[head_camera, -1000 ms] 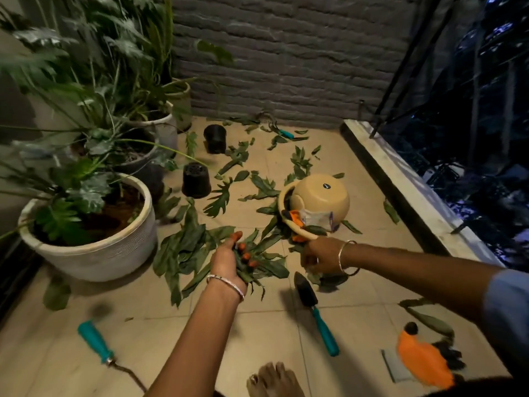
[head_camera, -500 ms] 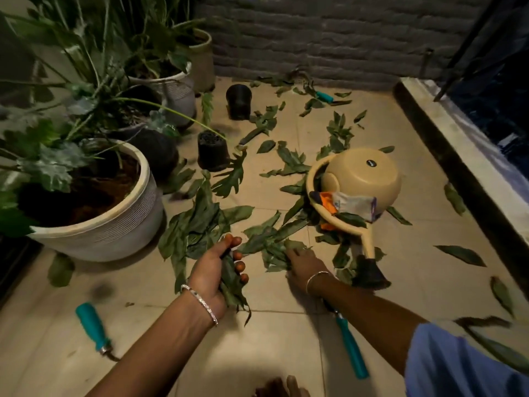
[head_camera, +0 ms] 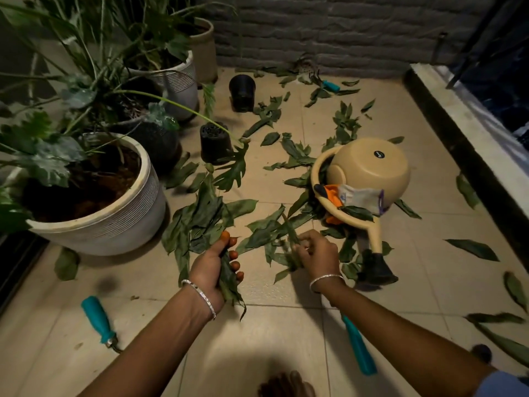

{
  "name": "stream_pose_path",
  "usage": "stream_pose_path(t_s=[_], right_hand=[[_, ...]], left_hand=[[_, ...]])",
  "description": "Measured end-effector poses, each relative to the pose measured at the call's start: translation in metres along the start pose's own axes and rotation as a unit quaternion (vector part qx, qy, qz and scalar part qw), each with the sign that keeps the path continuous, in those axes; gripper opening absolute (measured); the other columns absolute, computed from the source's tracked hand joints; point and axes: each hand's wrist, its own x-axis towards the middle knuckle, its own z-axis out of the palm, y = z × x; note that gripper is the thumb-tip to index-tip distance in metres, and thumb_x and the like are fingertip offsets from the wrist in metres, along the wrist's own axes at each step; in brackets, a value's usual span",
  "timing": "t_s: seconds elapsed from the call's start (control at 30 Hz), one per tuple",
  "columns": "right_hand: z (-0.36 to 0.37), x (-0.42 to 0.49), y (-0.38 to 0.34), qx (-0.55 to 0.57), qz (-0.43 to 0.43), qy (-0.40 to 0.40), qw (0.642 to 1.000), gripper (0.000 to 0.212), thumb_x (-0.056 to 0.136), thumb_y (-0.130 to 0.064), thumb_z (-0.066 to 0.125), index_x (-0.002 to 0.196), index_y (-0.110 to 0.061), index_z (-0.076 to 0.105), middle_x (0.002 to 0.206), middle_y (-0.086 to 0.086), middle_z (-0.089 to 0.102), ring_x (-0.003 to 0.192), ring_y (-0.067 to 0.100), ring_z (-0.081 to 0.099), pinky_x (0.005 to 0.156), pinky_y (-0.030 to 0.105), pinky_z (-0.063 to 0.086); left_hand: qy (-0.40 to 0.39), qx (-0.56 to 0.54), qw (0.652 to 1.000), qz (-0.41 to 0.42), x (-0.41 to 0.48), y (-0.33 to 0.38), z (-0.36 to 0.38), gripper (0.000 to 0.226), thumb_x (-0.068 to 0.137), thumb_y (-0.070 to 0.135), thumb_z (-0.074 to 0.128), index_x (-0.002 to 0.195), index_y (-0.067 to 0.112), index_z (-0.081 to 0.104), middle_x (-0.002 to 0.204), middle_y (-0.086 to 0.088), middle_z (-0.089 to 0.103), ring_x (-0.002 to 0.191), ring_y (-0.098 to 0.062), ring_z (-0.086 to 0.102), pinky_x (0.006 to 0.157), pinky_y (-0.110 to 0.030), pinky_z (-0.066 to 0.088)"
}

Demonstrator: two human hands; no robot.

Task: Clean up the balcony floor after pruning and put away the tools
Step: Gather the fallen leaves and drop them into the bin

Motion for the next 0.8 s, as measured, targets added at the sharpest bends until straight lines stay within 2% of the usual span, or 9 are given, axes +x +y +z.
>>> stream_pose_path(t_s=[0.13,0.23,0.27,0.33,0.4,0.5,0.6,0.67,0.8], right_hand=[[-0.013,-0.037,-0.05,0.145,-0.037,0.0,0.989,0.013,0.078,-0.015,0.08,0.087,-0.016,0.07,0.071,-0.007,0.067,0.06,0.002,0.058,0.059,0.019,0.051],[-0.018,-0.074,-0.081,0.158,-0.119,-0.032,0.98,0.012,0.079,-0.015,0.079,0.088,-0.015,0.07,0.074,-0.007,0.066,0.066,0.005,0.061,0.059,0.015,0.049],[-0.018,-0.083,-0.087,0.153,-0.147,-0.041,0.976,0.013,0.079,-0.017,0.079,0.088,-0.015,0.07,0.076,-0.007,0.065,0.068,0.006,0.061,0.06,0.015,0.049],[-0.018,-0.093,-0.089,0.147,-0.184,-0.058,0.97,0.015,0.078,-0.023,0.079,0.089,-0.015,0.072,0.079,-0.007,0.066,0.071,0.005,0.061,0.063,0.013,0.046],[-0.02,-0.095,-0.082,0.166,-0.17,-0.085,0.968,0.021,0.08,-0.034,0.076,0.091,-0.017,0.074,0.081,-0.008,0.068,0.075,0.005,0.062,0.065,0.015,0.047],[-0.022,-0.087,-0.061,0.22,-0.059,-0.114,0.967,0.032,0.086,-0.052,0.064,0.087,-0.021,0.072,0.079,-0.005,0.07,0.075,0.009,0.065,0.068,0.027,0.054],[-0.013,-0.06,-0.014,0.099,-0.033,-0.062,0.993,0.026,0.094,-0.039,0.061,0.078,-0.019,0.064,0.069,-0.005,0.063,0.065,0.009,0.059,0.059,0.02,0.046],[-0.006,-0.035,0.019,-0.063,-0.048,-0.069,0.994,0.006,0.091,-0.022,0.063,0.095,-0.018,0.064,0.087,-0.001,0.065,0.081,0.015,0.063,0.067,0.023,0.046],[0.009,-0.002,0.046,-0.216,-0.075,-0.172,0.958,0.057,0.084,-0.025,0.068,0.137,-0.02,0.046,0.135,0.008,0.048,0.12,0.031,0.047,0.097,0.04,0.046]], left_hand=[[-0.001,0.031,0.999,0.014,0.0,-0.008,0.007,0.039,0.08,0.053,0.07,0.093,0.017,0.065,0.064,0.004,0.049,0.05,-0.01,0.041,0.045,-0.022,0.037],[-0.046,0.066,0.997,0.02,-0.004,-0.015,0.016,0.065,0.065,0.066,0.077,0.102,0.013,0.072,0.085,-0.006,0.067,0.063,-0.018,0.056,0.057,-0.028,0.047],[-0.062,0.067,0.996,0.012,-0.006,-0.018,0.019,0.062,0.067,0.063,0.077,0.102,0.012,0.072,0.096,-0.012,0.072,0.073,-0.024,0.063,0.065,-0.032,0.051],[-0.072,0.05,0.996,-0.007,-0.009,-0.02,0.024,0.043,0.079,0.051,0.073,0.093,0.011,0.07,0.092,-0.015,0.072,0.075,-0.029,0.069,0.067,-0.035,0.057],[-0.039,0.051,0.998,-0.004,-0.008,-0.02,0.025,0.034,0.086,0.045,0.068,0.084,0.011,0.068,0.078,-0.012,0.07,0.066,-0.027,0.068,0.062,-0.035,0.056],[0.012,0.068,0.998,0.013,-0.002,-0.021,0.018,0.036,0.091,0.044,0.062,0.095,0.01,0.07,0.081,-0.013,0.073,0.076,-0.029,0.069,0.074,-0.04,0.056],[0.013,0.02,1.0,0.009,-0.003,-0.015,0.011,0.03,0.093,0.043,0.06,0.085,0.014,0.06,0.062,-0.004,0.053,0.056,-0.018,0.053,0.053,-0.031,0.055],[-0.01,-0.005,1.0,-0.016,-0.005,-0.013,0.007,0.032,0.093,0.045,0.06,0.077,0.018,0.054,0.056,0.0,0.042,0.049,-0.013,0.045,0.049,-0.028,0.053],[-0.033,0.015,0.999,-0.027,-0.004,-0.011,-0.006,0.044,0.087,0.053,0.063,0.064,0.021,0.043,0.049,0.003,0.038,0.04,-0.011,0.035,0.043,-0.02,0.039]])
